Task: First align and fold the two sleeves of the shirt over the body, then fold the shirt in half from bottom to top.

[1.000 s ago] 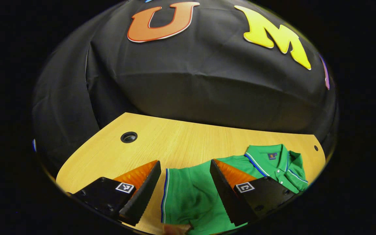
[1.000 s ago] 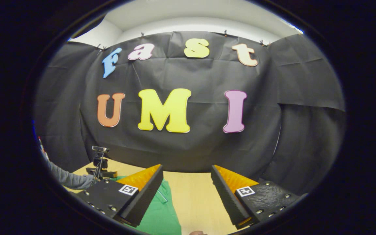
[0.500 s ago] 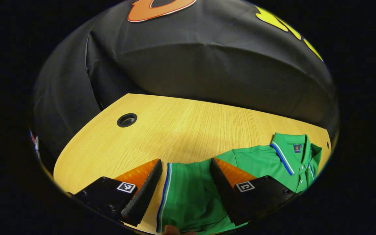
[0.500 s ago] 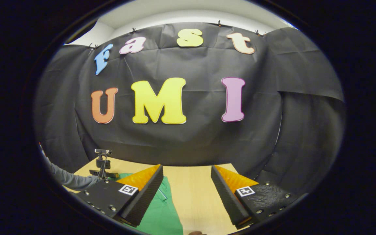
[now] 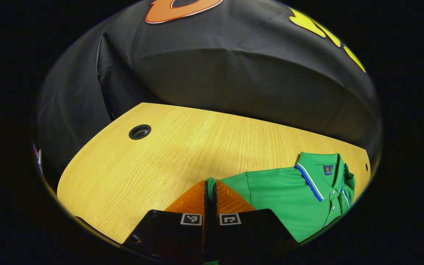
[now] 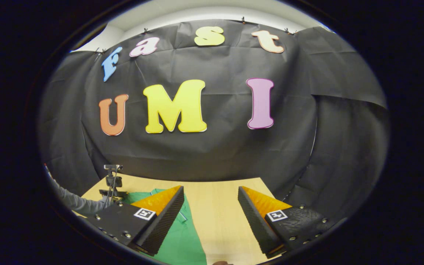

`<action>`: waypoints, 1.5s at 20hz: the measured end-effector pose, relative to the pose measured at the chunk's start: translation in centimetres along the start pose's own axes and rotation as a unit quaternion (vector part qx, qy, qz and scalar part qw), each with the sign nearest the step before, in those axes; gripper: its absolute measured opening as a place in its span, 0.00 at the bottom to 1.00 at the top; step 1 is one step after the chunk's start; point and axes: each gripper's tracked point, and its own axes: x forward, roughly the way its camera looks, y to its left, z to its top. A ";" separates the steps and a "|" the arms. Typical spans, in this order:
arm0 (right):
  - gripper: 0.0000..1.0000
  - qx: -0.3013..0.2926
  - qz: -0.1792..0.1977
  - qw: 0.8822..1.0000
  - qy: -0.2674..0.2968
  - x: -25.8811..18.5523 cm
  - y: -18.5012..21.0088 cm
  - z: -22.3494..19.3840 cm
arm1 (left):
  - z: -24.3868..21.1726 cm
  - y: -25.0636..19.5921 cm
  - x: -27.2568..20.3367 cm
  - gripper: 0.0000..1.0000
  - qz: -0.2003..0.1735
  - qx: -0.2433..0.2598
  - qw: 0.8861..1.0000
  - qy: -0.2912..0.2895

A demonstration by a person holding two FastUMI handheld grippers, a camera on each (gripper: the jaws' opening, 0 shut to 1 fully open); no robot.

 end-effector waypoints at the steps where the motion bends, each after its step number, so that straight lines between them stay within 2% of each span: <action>1: 0.94 0.000 0.000 1.000 0.000 0.0 0.0 0.1 | 0.3 -0.2 -0.3 0.03 0.000 0.003 1.000 -0.002; 2: 0.94 0.000 0.000 1.000 0.001 0.0 -0.1 0.0 | 0.8 -0.7 -0.7 0.07 -0.005 0.003 1.000 -0.009; 3: 0.94 0.001 0.001 1.000 0.001 0.0 0.0 -0.1 | 1.7 -1.3 -1.2 0.04 -0.013 0.005 1.000 -0.018; 6: 0.94 0.004 0.007 1.000 -0.003 -0.4 0.4 0.1 | 3.3 -3.5 -2.8 0.04 -0.034 0.025 0.998 -0.039; 10: 0.94 0.001 0.014 1.000 -0.012 -0.7 0.8 0.4 | 4.6 -7.0 -4.7 0.03 -0.063 0.026 0.996 -0.054; 12: 0.94 0.004 0.013 1.000 -0.011 -0.9 0.6 0.3 | 4.4 -8.2 -5.5 0.04 -0.069 0.033 0.996 -0.055; 13: 0.94 0.007 0.012 1.000 -0.010 -1.0 0.5 0.2 | 4.4 -8.9 -5.8 0.07 -0.074 0.034 0.995 -0.057; 14: 0.94 0.009 0.011 1.000 -0.010 -1.1 0.4 0.2 | 4.3 -9.7 -6.2 0.03 -0.079 0.033 0.995 -0.056; 18: 0.91 0.008 0.009 1.000 -0.013 -1.1 0.4 0.3 | 3.8 -12.7 -7.9 0.03 -0.106 0.036 0.992 -0.056; 19: 0.94 0.007 0.009 1.000 -0.014 -1.2 0.4 0.4 | 3.5 -13.4 -8.2 0.04 -0.111 0.038 0.992 -0.055; 30: 0.94 0.005 0.012 1.000 -0.016 -1.0 0.7 0.2 | 1.0 -18.8 -10.4 0.03 -0.163 0.074 0.983 -0.043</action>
